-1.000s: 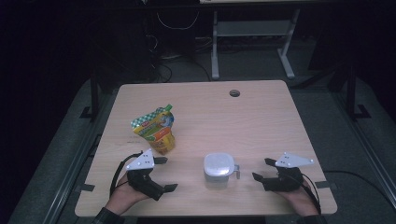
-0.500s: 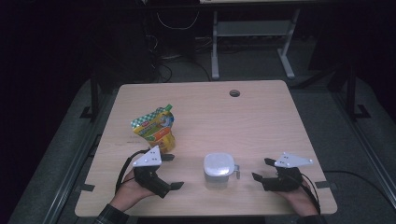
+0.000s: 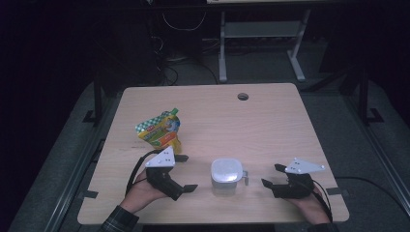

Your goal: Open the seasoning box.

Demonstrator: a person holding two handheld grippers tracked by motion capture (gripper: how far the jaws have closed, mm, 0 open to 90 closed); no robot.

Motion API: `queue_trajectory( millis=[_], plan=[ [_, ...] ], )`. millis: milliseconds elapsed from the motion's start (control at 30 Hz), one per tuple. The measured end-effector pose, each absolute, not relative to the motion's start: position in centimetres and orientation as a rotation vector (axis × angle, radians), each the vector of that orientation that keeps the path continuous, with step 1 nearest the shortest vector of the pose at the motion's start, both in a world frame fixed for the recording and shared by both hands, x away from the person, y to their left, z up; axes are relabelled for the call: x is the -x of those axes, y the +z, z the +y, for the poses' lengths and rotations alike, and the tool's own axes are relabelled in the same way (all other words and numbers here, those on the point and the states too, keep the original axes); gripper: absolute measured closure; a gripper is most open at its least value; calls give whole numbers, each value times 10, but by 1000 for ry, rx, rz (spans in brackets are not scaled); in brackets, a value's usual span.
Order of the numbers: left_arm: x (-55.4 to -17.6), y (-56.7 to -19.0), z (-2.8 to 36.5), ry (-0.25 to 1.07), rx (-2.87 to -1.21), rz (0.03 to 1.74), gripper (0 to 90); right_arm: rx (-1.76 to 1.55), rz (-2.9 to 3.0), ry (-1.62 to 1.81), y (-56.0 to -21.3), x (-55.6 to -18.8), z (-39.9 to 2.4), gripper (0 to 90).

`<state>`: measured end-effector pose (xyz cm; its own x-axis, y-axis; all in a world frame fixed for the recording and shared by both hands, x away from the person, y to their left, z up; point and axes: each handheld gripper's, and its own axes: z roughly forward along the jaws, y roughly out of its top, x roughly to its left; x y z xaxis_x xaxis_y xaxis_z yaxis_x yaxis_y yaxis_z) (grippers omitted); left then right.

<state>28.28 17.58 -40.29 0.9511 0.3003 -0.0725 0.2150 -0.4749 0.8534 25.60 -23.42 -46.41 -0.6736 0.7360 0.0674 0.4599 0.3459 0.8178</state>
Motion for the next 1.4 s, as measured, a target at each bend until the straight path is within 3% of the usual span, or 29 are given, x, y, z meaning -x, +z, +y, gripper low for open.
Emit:
queue_trajectory(
  millis=[67, 1100, 1400],
  plan=[
    [-284, -402, 172, 104, -2077, 348, 43, -1061, 2302, 1242, -464, -256, -234, 234],
    [-301, -421, 119, 7, -2131, 220, 56, -1069, 2303, 1252, -464, -255, -236, 234],
    [-302, -421, 120, -7, -2120, 209, 134, -1063, 2305, 1252, -464, -255, -237, 234]
  ],
)
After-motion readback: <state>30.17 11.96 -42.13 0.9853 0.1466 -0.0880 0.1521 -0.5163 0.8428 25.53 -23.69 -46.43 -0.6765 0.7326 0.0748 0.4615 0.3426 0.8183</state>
